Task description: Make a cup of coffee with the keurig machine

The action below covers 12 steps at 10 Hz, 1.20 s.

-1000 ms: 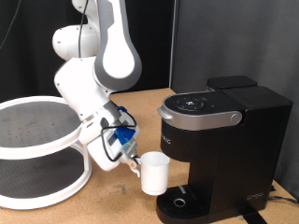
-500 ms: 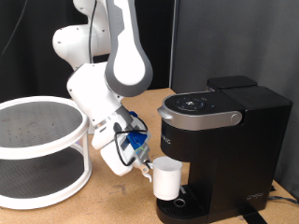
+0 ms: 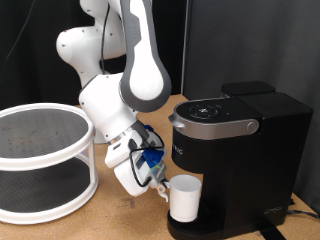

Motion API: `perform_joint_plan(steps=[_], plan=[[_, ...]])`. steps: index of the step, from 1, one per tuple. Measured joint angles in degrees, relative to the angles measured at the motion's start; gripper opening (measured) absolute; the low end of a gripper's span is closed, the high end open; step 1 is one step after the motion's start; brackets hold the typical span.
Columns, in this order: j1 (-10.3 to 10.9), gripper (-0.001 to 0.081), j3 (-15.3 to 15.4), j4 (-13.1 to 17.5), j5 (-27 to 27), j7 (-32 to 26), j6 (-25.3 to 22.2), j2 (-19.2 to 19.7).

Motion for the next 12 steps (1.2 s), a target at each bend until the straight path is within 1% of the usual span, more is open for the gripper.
perform_joint_plan(steps=[2,6,7,8,9,10,11,12], plan=[[0.0,0.0067,0.5,0.8,0.4,0.0,0.0,1.1],[0.0,0.0067,0.8,1.4,2.4,0.0,-0.7,2.2],[-0.1,0.0236,0.8,1.4,2.5,0.0,-1.3,2.3],[-0.2,0.0236,0.7,1.3,2.5,-0.1,-2.0,2.3],[-0.4,0.0403,0.5,1.1,2.3,-0.1,-2.7,2.2],[-0.8,0.0403,0.1,0.6,1.0,-0.1,-3.7,1.8],[-1.5,0.0597,-0.5,-0.4,-1.3,0.0,-5.4,0.9],[-2.4,0.0597,-1.4,-1.9,-3.8,0.0,-7.0,-0.5]])
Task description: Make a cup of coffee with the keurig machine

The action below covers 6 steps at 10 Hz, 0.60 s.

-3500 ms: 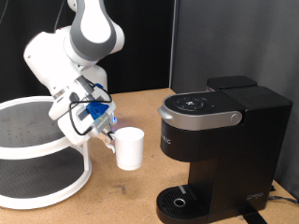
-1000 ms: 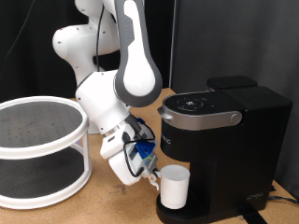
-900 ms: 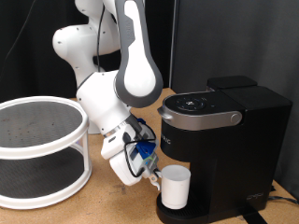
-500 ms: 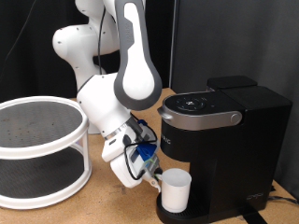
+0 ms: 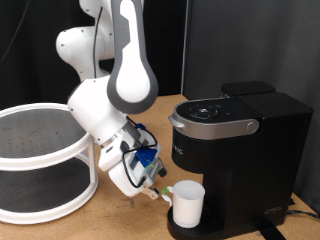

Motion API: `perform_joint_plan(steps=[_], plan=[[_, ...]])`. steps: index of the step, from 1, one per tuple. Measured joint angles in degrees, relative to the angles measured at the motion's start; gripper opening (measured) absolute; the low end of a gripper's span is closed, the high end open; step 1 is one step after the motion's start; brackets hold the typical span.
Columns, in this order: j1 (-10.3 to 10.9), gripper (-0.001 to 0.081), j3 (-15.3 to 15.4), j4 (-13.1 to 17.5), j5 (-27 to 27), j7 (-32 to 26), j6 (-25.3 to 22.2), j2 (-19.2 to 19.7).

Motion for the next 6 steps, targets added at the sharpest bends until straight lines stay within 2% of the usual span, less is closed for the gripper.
perform_joint_plan(steps=[1,4,6], plan=[[-0.7,0.0761,-0.7,-1.4,-2.7,1.1,-1.0,-1.8],[-1.8,0.0800,-2.1,-5.2,-12.8,10.1,-1.1,-8.2],[-1.9,0.0800,-2.3,-5.4,-14.1,9.6,-2.7,-8.1]])
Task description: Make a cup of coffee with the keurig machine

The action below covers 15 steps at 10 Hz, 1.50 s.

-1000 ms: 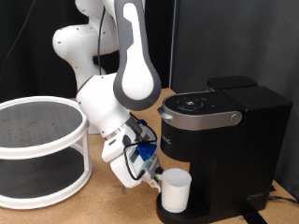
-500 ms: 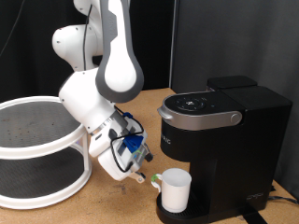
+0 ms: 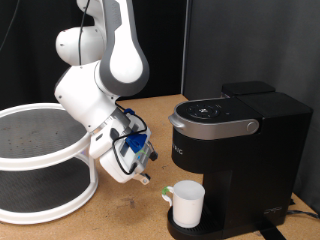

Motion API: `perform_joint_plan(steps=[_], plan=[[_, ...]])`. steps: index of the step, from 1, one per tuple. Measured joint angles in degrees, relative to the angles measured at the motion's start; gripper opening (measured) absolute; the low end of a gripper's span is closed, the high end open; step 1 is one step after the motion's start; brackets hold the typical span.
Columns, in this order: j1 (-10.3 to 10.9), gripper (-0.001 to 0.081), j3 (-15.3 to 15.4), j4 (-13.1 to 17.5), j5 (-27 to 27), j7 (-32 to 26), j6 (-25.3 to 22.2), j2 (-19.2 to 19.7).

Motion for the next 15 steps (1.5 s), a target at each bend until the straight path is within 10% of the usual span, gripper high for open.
perform_joint_plan(steps=[5,15], plan=[[-3.1,0.0800,-3.2,-2.9,-8.4,0.4,-12.3,-9.3],[-4.3,0.0800,-3.1,-3.1,-19.2,14.5,-15.6,-28.9]])
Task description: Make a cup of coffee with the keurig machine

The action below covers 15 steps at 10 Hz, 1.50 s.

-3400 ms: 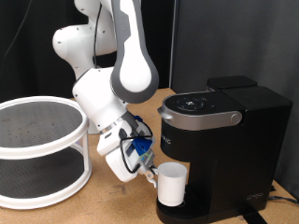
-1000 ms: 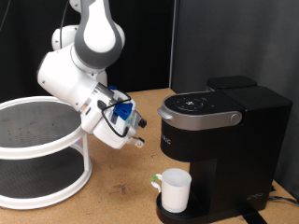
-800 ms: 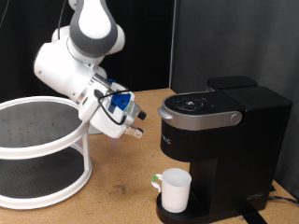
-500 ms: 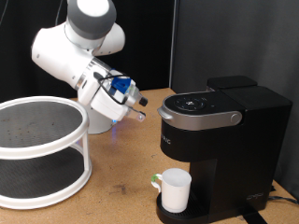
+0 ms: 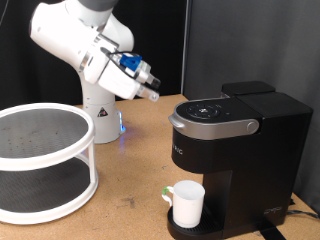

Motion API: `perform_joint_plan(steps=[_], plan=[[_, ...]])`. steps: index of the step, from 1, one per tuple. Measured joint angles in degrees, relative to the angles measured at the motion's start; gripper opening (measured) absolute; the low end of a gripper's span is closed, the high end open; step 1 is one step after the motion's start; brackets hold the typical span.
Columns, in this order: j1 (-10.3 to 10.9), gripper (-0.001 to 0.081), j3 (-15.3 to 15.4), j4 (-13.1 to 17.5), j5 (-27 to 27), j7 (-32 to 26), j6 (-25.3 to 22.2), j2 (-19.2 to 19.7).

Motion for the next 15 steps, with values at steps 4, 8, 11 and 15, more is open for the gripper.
perform_joint_plan(steps=[4,8,11,15], plan=[[-0.1,0.0800,-0.1,2.3,-2.1,10.0,-3.7,-6.3],[0.7,0.0800,1.2,2.9,0.5,12.5,-0.4,-7.5],[0.5,0.0800,7.9,7.4,-10.7,20.2,3.2,-5.4],[-1.4,0.0800,13.4,14.3,-27.8,29.9,-1.3,-0.2]])
